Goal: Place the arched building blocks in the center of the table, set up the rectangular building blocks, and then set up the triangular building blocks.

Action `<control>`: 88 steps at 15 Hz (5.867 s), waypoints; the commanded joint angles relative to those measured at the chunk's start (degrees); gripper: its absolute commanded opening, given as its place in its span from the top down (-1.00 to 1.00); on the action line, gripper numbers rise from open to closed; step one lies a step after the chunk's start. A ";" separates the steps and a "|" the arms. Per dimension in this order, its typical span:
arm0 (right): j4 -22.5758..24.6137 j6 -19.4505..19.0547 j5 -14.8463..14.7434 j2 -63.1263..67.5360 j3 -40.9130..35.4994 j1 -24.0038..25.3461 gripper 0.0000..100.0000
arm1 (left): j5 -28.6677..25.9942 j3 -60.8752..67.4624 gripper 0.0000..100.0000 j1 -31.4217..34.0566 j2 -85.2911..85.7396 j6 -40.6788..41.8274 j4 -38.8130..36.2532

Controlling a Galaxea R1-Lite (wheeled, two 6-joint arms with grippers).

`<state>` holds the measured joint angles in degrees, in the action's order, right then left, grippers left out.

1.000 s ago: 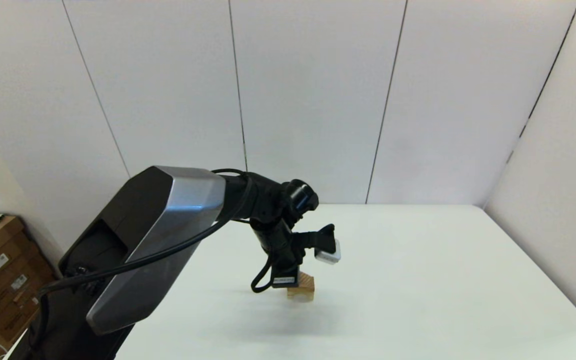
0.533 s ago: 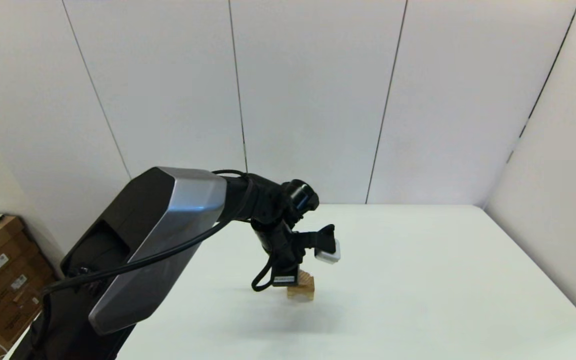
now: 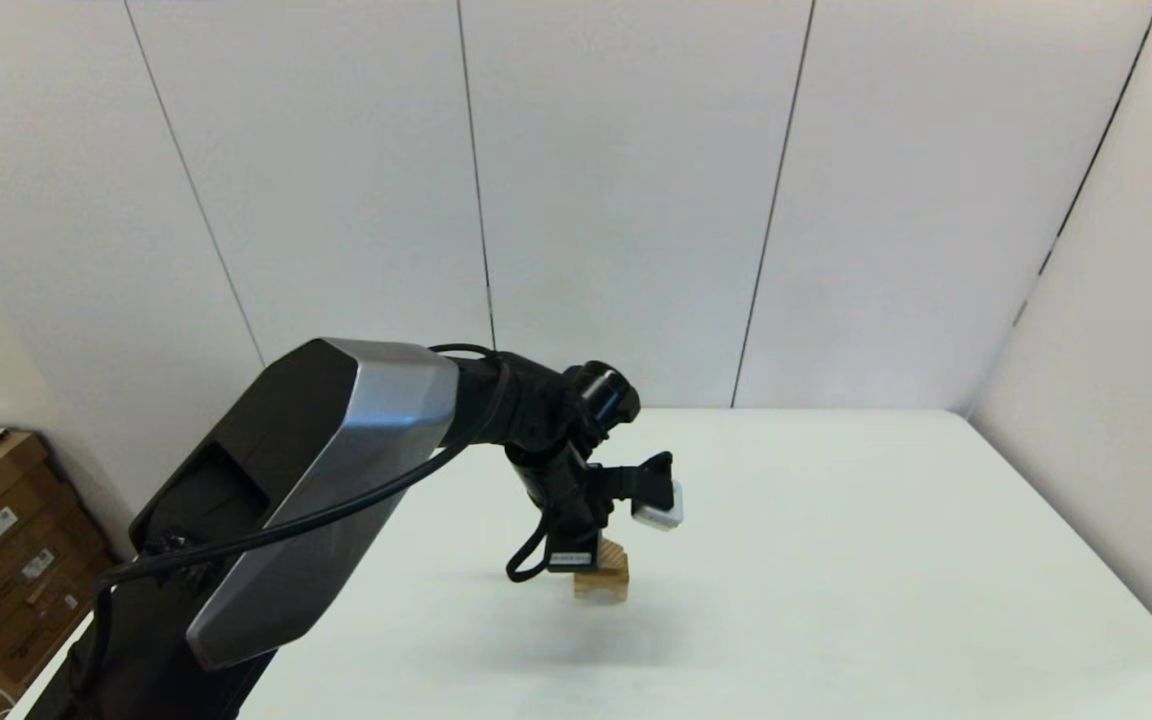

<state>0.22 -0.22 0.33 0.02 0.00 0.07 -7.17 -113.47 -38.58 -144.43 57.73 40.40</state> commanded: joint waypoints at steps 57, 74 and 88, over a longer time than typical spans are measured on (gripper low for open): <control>0.04 -0.04 0.02 -0.11 -0.09 0.01 -1.00 | 21.32 8.00 -1.00 14.41 42.39 -24.16 6.18; 0.04 -0.04 0.02 -0.11 -0.09 0.01 -1.00 | 26.50 67.42 -1.00 39.11 128.61 -33.13 7.24; 0.04 -0.04 0.02 -0.11 -0.09 0.01 -1.00 | 22.55 87.72 -1.00 38.85 144.43 -41.30 -3.84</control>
<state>0.24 -0.22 0.33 0.02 0.00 0.07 15.30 -30.39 0.24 -0.07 16.86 41.70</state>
